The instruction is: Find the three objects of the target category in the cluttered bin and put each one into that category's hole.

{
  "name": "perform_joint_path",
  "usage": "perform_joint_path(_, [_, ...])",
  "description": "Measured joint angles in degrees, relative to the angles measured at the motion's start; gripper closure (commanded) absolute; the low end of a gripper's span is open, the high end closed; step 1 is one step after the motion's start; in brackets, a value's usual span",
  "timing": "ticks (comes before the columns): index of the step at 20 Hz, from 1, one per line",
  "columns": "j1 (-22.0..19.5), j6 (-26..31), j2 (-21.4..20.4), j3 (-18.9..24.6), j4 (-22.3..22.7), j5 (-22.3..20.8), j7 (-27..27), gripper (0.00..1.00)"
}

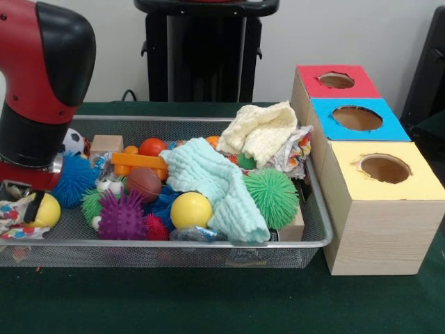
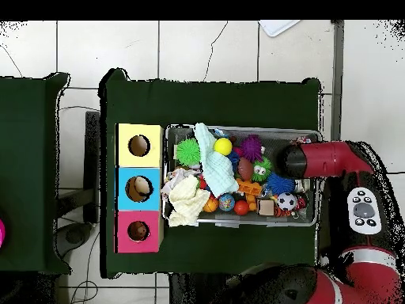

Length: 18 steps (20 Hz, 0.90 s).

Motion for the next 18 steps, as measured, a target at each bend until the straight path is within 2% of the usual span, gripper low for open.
perform_joint_path(9, [-2.9, -10.2, 2.9, 0.9, 0.1, 0.2, 0.0, 0.0])
perform_joint_path(10, [-4.1, -11.8, 3.8, 2.0, 0.3, 0.6, 0.0, 1.0])
perform_joint_path(18, [-6.8, -12.1, 4.2, 4.3, 0.7, 3.6, 0.0, 1.0])
